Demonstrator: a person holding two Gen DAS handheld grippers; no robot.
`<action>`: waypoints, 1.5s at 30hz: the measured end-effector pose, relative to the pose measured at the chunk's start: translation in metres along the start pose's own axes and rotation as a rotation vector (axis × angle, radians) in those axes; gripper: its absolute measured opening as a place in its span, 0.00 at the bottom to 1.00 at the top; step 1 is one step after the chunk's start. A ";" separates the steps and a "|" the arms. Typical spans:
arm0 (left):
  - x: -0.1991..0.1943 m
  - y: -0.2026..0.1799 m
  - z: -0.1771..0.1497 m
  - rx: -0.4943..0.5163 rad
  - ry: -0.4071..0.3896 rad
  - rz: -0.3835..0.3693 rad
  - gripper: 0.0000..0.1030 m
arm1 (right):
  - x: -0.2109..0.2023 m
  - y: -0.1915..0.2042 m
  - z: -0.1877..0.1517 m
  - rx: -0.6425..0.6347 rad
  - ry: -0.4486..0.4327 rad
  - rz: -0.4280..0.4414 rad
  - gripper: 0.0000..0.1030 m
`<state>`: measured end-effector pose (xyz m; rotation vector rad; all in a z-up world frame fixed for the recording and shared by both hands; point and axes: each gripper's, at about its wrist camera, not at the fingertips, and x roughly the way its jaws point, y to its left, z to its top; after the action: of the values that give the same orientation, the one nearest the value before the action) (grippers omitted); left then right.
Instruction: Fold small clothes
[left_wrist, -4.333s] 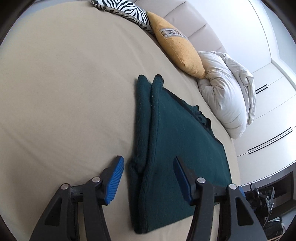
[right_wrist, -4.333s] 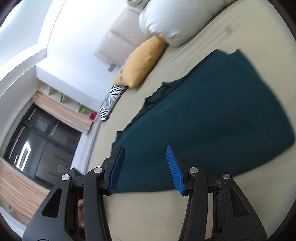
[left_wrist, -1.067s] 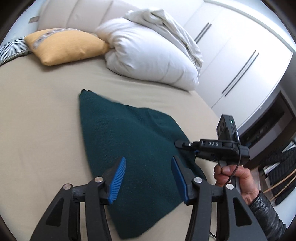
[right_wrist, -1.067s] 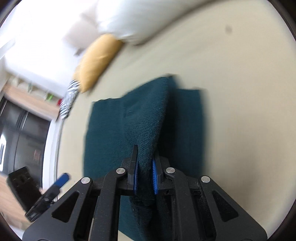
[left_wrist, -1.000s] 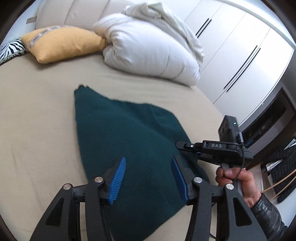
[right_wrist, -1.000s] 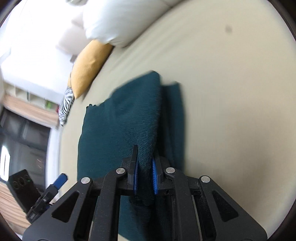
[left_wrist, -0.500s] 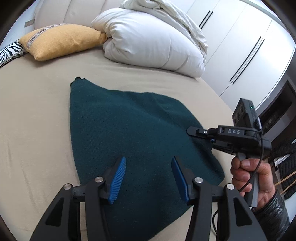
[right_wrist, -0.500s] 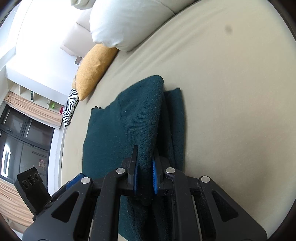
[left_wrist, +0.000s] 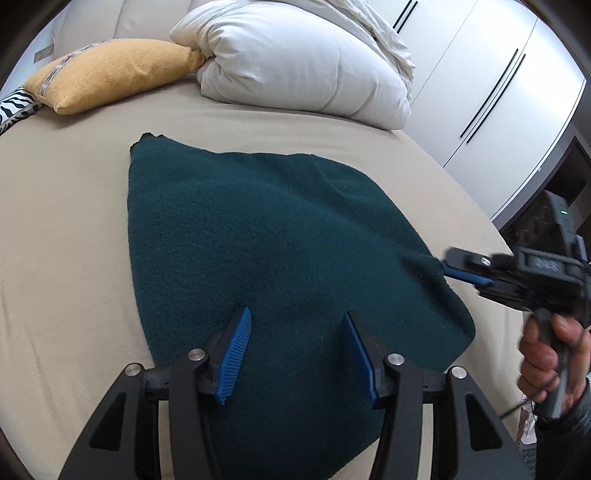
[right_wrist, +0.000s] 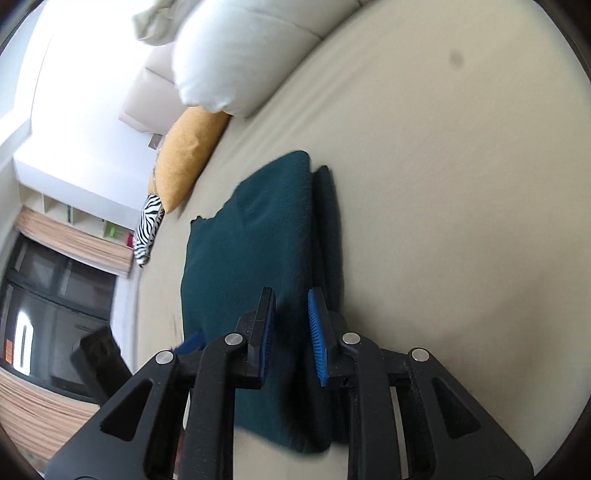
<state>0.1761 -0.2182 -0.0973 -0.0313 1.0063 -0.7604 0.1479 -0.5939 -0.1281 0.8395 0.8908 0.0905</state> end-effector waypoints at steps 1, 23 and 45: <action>0.000 0.000 0.000 0.001 0.000 0.002 0.52 | -0.010 0.009 -0.010 -0.036 -0.002 -0.023 0.18; 0.005 -0.017 -0.009 0.154 0.017 0.130 0.52 | -0.027 -0.021 -0.070 0.087 -0.002 -0.084 0.11; -0.008 -0.013 -0.012 0.140 -0.004 0.083 0.51 | 0.023 -0.037 -0.051 0.190 -0.073 0.160 0.00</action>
<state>0.1573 -0.2199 -0.0935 0.1294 0.9430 -0.7533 0.1162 -0.5793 -0.1856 1.0843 0.7701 0.1154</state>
